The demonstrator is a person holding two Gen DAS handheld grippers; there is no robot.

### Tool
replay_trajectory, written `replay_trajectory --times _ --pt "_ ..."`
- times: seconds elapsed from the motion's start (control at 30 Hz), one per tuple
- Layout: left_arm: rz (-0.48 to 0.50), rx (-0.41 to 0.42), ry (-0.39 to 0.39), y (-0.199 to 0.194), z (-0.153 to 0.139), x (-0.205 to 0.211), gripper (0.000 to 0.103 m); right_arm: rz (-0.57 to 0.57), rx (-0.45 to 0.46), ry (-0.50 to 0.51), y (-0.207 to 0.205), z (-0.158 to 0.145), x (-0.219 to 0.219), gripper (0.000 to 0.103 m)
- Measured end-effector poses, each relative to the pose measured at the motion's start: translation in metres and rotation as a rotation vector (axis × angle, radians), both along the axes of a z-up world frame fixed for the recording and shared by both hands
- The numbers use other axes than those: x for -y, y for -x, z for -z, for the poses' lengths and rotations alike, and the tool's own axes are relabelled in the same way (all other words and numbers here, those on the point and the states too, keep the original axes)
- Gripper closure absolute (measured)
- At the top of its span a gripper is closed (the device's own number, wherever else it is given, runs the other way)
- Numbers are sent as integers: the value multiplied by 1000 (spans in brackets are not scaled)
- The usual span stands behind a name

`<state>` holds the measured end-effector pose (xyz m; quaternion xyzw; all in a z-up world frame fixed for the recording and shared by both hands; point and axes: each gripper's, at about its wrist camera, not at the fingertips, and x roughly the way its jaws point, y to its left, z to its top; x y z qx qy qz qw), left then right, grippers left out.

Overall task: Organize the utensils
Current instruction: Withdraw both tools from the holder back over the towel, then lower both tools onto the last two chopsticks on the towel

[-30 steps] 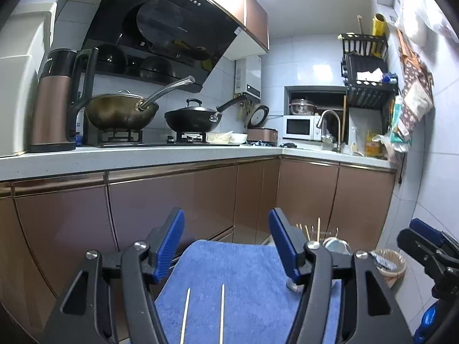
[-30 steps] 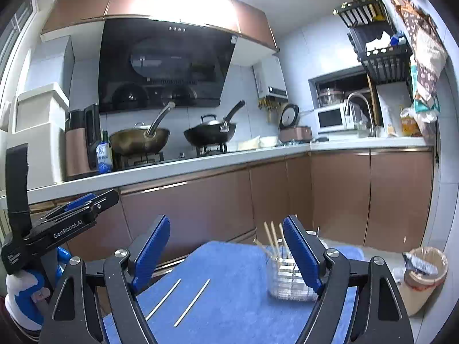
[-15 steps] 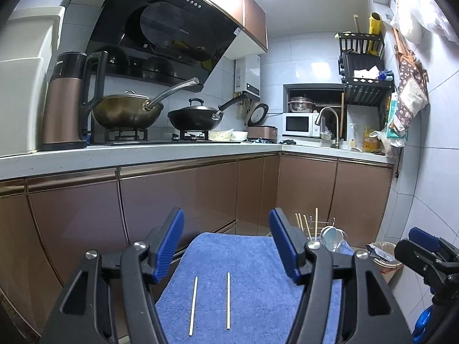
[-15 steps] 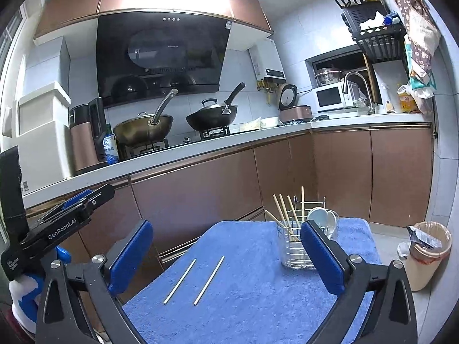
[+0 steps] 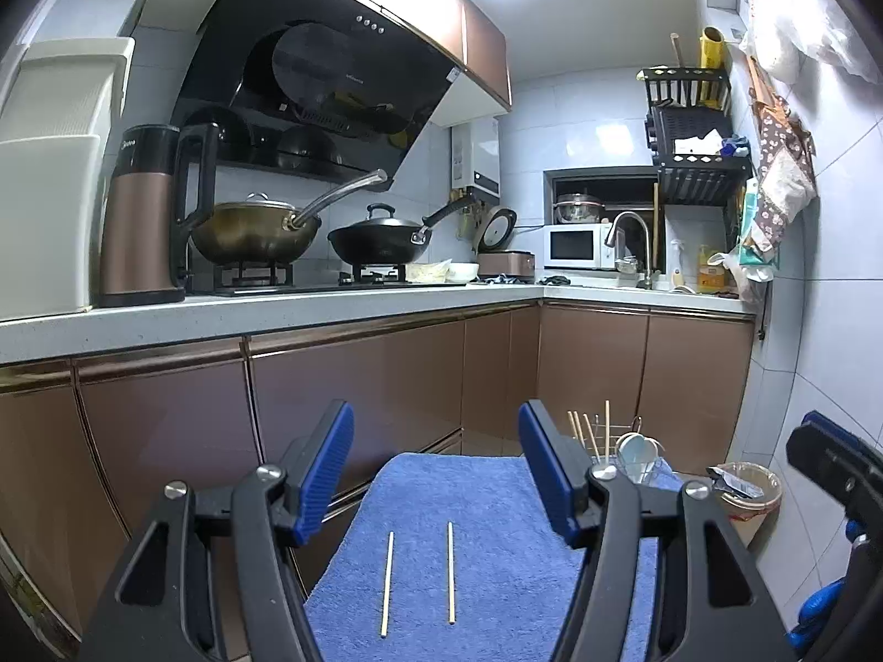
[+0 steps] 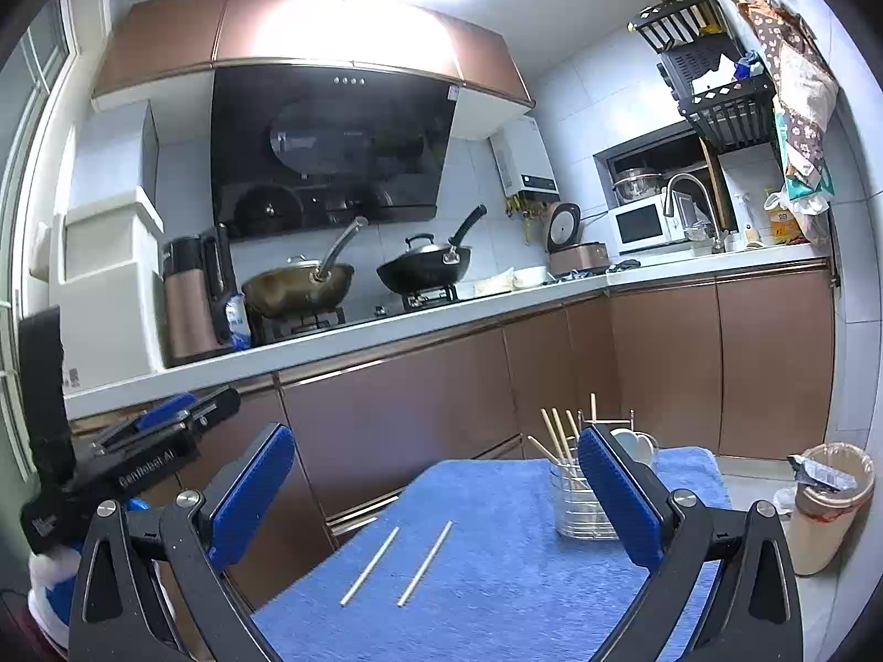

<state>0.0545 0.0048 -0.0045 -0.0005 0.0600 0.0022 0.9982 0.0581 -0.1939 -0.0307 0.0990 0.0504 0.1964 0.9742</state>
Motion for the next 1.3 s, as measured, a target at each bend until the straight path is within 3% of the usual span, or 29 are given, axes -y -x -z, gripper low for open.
replay_trajectory --times 0.3,0.6,0.8,0.93,1.3 --pt "-17 -25 -31 -5 3 -4 43 14 -102 9 -14 6 -3 0" --pt "-84 -37 37 -20 6 -42 37 -5 -135 58 -35 16 -14 0" --pt "-152 -97 75 -42 19 -76 37 -24 -162 75 -55 25 -20 0" --pt "-166 -172 100 -63 34 -93 37 -57 -207 75 -74 34 -26 0" --pt "-58 -497 201 -149 102 -113 37 -142 -362 163 -140 68 -68 2"
